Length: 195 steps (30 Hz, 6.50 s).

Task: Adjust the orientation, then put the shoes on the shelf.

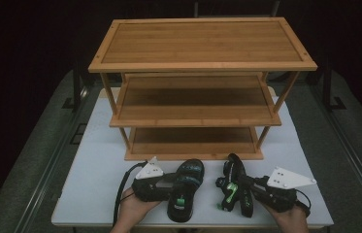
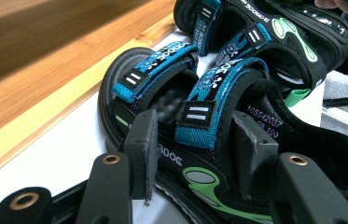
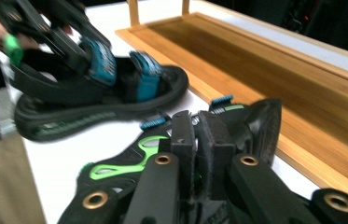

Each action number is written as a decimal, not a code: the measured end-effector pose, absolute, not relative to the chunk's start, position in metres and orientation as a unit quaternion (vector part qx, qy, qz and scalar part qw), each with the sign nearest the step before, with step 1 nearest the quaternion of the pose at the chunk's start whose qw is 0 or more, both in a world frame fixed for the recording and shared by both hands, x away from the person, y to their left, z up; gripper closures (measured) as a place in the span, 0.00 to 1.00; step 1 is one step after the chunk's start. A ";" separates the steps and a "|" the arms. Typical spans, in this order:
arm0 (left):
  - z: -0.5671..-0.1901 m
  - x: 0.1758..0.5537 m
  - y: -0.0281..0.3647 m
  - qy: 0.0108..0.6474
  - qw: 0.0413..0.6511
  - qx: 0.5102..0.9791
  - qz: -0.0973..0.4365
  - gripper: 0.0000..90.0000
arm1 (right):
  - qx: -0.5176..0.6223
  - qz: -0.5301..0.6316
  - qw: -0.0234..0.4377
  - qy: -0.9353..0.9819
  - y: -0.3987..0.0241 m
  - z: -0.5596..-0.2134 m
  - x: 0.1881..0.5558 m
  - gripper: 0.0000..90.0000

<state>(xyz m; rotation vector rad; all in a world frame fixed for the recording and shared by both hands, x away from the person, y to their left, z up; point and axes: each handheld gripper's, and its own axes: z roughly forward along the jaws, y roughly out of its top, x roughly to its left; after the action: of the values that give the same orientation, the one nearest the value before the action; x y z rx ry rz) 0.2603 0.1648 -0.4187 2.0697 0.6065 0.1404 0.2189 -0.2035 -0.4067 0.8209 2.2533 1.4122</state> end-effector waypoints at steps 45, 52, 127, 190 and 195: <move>-0.417 0.256 0.163 0.245 0.469 0.847 0.058 0.56 | 0.433 0.465 0.196 0.747 -0.302 -0.419 0.216 0.87; -0.416 0.255 0.163 0.246 0.469 0.846 0.061 0.54 | 0.413 0.484 0.191 0.747 -0.299 -0.411 0.211 0.80; -0.406 0.245 0.169 0.283 0.471 0.823 0.141 0.87 | 0.423 0.449 0.200 0.762 -0.263 -0.412 0.215 0.84; -0.397 0.260 0.190 0.342 0.485 0.780 0.199 0.87 | 0.404 0.478 0.235 0.744 -0.192 -0.396 0.233 0.84; -0.396 0.265 0.189 0.352 0.486 0.773 0.204 0.87 | 0.403 0.480 0.249 0.739 -0.187 -0.396 0.237 0.84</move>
<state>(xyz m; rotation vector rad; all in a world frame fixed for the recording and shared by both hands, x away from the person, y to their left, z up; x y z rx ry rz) 0.2649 0.1892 -0.3964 1.8817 0.8577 0.4965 0.2373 -0.1873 -0.3956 1.0986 2.0122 1.3072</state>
